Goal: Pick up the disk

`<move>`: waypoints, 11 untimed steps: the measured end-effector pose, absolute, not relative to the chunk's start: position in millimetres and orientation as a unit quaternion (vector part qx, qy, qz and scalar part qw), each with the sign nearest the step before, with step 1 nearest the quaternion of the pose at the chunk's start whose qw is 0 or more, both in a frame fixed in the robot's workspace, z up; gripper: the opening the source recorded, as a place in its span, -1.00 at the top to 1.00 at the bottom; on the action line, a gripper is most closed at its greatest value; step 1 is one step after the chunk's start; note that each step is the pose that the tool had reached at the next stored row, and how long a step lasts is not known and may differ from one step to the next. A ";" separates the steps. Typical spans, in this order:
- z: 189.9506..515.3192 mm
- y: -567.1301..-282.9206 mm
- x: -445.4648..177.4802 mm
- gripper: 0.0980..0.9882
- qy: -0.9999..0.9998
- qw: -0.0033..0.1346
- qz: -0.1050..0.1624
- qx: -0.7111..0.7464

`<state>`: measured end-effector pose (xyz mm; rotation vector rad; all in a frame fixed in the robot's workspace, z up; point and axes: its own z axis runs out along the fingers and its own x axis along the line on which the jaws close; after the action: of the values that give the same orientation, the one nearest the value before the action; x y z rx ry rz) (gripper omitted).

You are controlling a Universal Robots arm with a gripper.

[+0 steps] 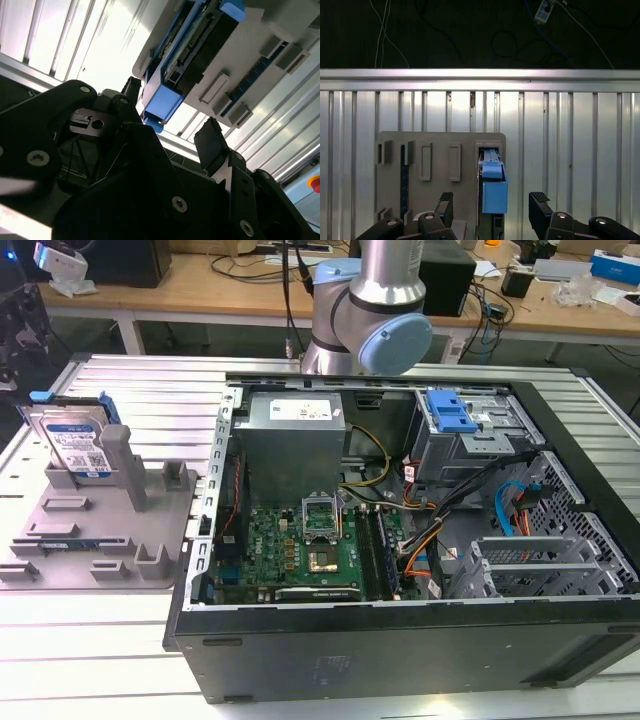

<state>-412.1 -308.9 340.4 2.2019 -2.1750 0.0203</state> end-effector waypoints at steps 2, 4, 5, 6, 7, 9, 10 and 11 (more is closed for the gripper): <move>339.2 -308.9 -412.1 -0.37 -0.703 0.023 0.007 0.711; 338.1 -308.9 -412.2 -0.37 -0.703 0.023 0.007 0.711; 337.5 -308.9 -412.2 -0.37 -0.703 0.023 0.007 0.711; 336.9 -308.9 -412.2 -0.37 -0.703 0.023 0.007 0.711; 336.0 -308.9 -412.2 -0.37 -0.703 0.023 0.006 0.711; 334.5 -308.9 -412.4 -0.37 -0.703 0.023 0.006 0.711; 333.4 -308.9 -412.6 -0.37 -0.703 0.023 0.006 0.711; 332.4 -308.9 -413.0 -0.37 -0.703 0.023 0.006 0.711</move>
<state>-413.0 -308.9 332.4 2.2017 -2.1749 0.0199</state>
